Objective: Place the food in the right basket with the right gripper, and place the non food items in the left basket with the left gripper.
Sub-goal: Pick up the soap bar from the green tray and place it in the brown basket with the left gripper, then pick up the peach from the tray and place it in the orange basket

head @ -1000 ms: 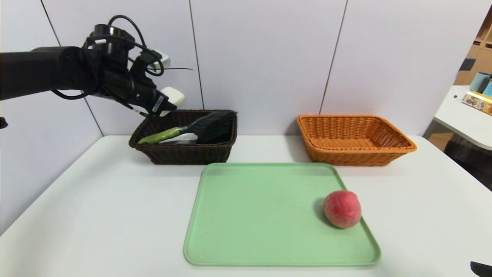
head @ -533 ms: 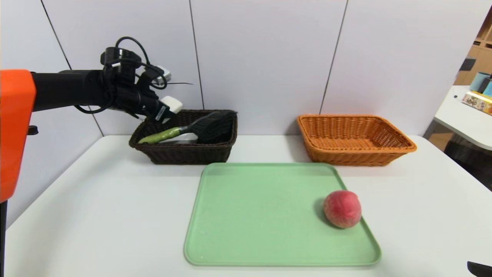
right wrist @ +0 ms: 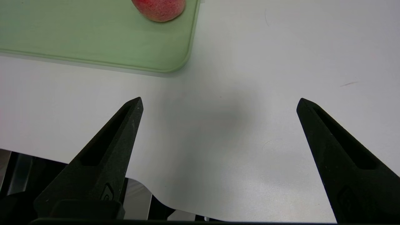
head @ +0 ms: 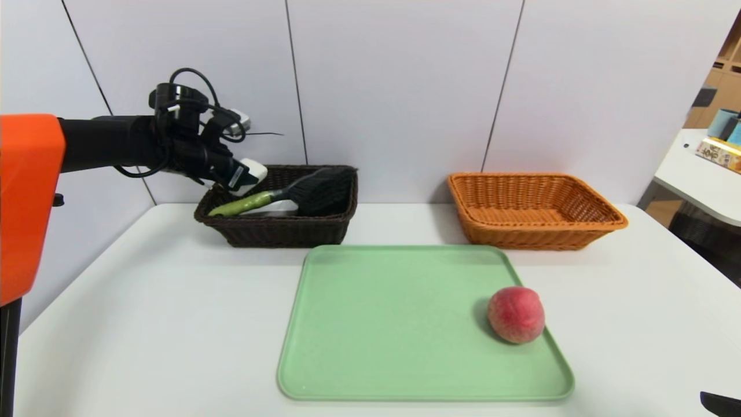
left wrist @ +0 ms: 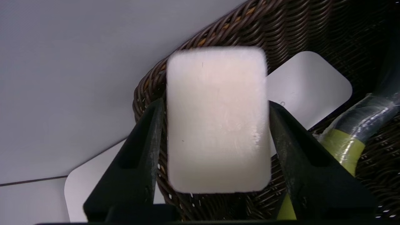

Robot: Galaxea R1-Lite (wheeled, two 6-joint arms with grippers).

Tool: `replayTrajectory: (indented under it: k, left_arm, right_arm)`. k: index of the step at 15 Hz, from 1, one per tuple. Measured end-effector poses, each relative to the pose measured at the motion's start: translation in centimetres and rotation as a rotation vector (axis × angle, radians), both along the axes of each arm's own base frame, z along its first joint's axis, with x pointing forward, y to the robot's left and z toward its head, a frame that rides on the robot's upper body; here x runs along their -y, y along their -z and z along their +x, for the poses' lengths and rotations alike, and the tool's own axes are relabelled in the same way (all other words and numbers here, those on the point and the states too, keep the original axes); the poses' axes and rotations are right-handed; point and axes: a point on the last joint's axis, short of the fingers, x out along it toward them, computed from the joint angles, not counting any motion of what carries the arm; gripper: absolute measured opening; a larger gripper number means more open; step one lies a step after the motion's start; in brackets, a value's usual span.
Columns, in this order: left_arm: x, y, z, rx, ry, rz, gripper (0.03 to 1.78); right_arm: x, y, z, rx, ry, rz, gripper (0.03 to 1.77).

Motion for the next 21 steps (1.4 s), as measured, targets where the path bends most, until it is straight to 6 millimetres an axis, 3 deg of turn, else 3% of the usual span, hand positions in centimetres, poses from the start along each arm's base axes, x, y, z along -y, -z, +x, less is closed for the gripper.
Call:
replayTrajectory:
  k: [5, 10, 16, 21]
  left_arm:
    - [-0.1, -0.5, -0.2, 0.009, -0.005, -0.006, 1.43]
    - [0.5, -4.5, -2.6, 0.061, -0.044, -0.110, 1.56]
    - [7.7, -8.8, -9.9, -0.137, -0.048, -0.432, 1.64]
    - [11.3, -8.6, -16.0, -0.271, 0.027, -0.471, 1.67]
  right_arm:
    - [0.0, 0.0, 0.0, 0.001, 0.003, -0.002, 1.70]
    - [0.0, -0.5, 0.3, 0.040, -0.002, 0.006, 1.70]
    - [-0.2, -2.6, 1.4, 0.081, -0.005, 0.015, 1.70]
    - [-0.4, -3.7, 3.0, 0.073, -0.005, 0.015, 1.70]
